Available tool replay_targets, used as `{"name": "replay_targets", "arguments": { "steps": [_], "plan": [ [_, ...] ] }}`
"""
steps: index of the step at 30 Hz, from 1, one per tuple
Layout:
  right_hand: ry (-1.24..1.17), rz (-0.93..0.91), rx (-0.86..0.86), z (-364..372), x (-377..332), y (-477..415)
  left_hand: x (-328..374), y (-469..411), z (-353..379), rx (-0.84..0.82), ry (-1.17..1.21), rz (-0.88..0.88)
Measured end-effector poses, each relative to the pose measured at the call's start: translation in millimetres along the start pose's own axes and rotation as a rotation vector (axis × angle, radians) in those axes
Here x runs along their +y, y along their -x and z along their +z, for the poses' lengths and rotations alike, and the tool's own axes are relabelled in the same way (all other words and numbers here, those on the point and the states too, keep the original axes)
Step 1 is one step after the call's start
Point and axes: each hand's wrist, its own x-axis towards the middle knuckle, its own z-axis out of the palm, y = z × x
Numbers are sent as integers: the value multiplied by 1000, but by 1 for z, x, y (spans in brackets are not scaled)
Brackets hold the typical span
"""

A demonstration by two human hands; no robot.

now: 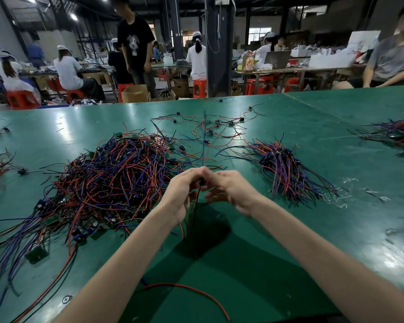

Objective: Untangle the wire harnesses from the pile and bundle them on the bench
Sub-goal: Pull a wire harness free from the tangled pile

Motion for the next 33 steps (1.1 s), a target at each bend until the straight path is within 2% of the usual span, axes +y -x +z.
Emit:
{"name": "replay_targets", "arguments": {
  "steps": [3, 8, 13, 16, 19, 22, 24, 29, 33],
  "plan": [
    [-9, -101, -43, 18, 8, 8, 2, 0, -3, 39, -8, -1],
    [-24, -187, 67, 18, 2, 10, 3, -2, -1, 41, 28, -9],
    [-105, -140, 181, -15, -29, -10, 8, 1, -1, 57, 29, -87],
    [-47, -86, 287, -54, -50, -31, 6, 0, -4, 37, 61, -109],
    [169, -9, 507, -101, -61, -53, 5, 0, -4, 16, 79, -120],
    [806, 44, 753, -138, -60, -62, 3, 1, -1, 17, 14, -95],
    [1043, 68, 791, -148, -54, -60, 0, 1, 1, 26, -63, -32],
    [1214, 157, 779, -149, -29, -57, -2, 2, 4, 72, -148, 147],
    [1253, 208, 774, -139, -24, -56, -4, -1, 0, 82, -416, 347]
  ]
}}
